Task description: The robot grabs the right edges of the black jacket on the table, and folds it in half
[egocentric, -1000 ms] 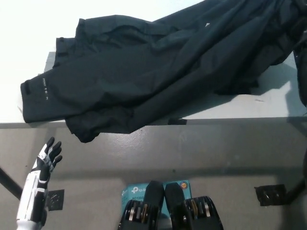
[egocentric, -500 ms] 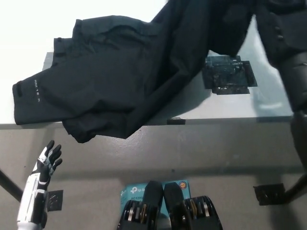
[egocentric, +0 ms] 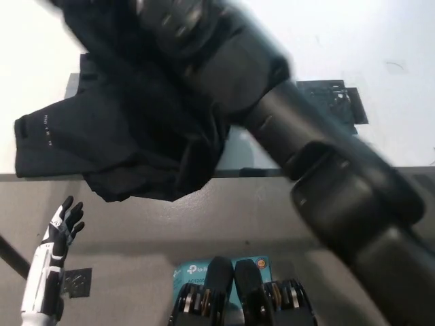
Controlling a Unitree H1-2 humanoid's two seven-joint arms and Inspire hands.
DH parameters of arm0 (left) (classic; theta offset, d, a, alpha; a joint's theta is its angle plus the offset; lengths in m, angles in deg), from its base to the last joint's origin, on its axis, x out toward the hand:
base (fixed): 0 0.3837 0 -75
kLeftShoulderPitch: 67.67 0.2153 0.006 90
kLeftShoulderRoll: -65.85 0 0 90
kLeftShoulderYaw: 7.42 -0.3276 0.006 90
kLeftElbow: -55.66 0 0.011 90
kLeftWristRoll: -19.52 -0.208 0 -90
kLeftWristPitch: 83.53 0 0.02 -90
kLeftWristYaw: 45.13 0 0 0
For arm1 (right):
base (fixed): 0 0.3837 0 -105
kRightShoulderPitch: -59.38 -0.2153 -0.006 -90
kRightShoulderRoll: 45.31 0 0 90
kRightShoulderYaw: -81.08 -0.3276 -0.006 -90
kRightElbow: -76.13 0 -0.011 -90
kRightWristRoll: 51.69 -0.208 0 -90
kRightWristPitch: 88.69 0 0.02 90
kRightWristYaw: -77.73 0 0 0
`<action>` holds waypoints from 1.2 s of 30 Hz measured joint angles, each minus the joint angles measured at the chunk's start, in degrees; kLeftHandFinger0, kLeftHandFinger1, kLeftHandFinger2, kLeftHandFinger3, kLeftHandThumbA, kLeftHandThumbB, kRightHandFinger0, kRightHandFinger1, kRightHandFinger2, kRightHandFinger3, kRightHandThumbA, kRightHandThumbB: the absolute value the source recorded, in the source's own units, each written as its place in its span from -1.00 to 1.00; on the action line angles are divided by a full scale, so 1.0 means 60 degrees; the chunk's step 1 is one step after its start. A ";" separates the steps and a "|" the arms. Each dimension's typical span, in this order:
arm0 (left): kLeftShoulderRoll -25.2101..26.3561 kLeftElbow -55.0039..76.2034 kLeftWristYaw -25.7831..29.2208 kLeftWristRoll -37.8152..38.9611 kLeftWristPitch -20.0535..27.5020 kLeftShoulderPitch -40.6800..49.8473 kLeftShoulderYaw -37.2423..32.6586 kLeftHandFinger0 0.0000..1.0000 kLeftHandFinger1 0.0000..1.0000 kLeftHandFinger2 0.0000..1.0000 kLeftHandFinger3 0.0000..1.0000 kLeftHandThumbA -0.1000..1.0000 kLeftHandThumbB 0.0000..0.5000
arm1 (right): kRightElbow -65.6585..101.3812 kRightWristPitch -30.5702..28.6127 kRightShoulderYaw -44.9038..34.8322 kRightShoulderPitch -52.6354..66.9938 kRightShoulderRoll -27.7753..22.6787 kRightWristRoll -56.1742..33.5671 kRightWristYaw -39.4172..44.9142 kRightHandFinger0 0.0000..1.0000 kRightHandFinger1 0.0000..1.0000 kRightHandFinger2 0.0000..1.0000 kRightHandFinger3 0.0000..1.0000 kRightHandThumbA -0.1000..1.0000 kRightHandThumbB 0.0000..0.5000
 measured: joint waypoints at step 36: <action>0.0110 0.0481 -0.0115 -0.0082 -0.0389 -0.0679 -0.0049 1.00 1.00 1.00 1.00 1.00 -0.78 | -0.0968 0.1351 -0.2209 0.0776 -0.1065 0.0722 0.3619 1.00 1.00 1.00 1.00 0.65 1.00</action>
